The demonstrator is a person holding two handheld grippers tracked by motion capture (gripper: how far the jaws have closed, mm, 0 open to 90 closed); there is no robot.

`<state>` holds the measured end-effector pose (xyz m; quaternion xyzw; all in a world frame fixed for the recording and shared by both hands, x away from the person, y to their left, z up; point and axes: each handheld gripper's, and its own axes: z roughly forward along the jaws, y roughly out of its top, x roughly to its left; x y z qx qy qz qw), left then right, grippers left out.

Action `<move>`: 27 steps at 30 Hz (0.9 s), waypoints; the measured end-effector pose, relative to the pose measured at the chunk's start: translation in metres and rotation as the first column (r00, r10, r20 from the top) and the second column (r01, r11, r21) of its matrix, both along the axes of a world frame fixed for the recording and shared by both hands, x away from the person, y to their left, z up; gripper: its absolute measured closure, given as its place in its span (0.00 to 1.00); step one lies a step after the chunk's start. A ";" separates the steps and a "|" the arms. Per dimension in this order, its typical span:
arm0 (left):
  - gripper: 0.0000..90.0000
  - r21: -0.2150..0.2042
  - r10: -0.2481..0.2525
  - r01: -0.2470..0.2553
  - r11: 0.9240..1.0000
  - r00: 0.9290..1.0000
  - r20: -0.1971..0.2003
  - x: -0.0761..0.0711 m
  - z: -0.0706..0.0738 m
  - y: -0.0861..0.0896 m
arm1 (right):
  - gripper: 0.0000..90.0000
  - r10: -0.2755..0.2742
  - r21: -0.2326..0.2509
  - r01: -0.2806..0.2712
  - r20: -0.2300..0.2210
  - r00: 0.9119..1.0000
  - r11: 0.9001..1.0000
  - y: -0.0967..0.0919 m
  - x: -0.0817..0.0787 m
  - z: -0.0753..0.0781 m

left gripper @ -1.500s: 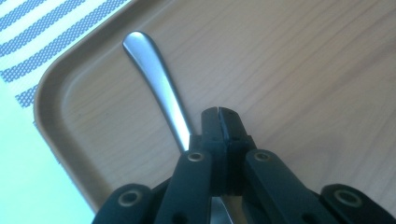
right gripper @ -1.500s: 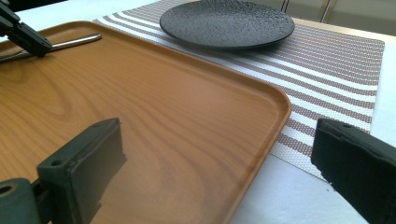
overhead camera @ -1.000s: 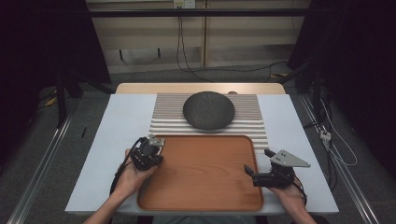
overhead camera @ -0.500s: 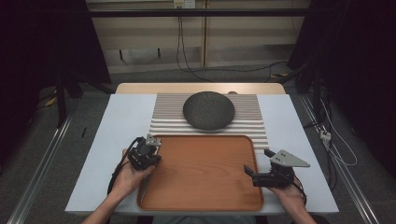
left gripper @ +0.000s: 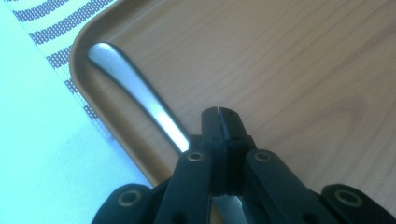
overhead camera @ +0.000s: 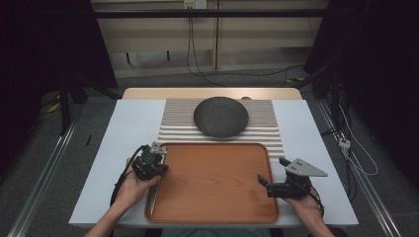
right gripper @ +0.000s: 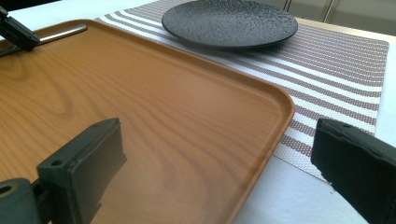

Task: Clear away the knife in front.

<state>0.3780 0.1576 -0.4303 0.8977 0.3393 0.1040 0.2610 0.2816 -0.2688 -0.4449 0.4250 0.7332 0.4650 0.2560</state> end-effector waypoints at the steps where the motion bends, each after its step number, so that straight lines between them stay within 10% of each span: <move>1: 1.00 0.002 0.002 -0.002 1.000 1.000 0.004 0.000 0.000 0.000 | 0.03 -0.001 0.001 0.001 -0.002 1.000 1.000 0.000 0.000 0.000; 9: 0.94 -0.060 -0.004 0.005 0.998 1.000 0.016 -0.002 0.001 0.002 | 0.03 0.000 0.000 0.000 -0.001 1.000 1.000 0.000 0.000 0.000; 15: 0.64 -0.140 0.007 0.000 0.990 0.998 0.056 -0.004 0.007 0.001 | 0.03 0.003 0.004 -0.003 -0.002 1.000 1.000 0.000 0.000 0.000; 21: 0.13 -0.186 0.094 -0.075 0.980 0.991 0.094 -0.006 0.013 0.002 | 0.03 0.003 0.004 -0.003 -0.003 1.000 1.000 0.000 0.001 0.000; 27: 0.07 -0.261 0.124 -0.091 0.961 0.986 0.111 -0.010 0.021 0.012 | 0.03 0.001 0.005 -0.001 -0.003 1.000 1.000 0.001 0.001 0.000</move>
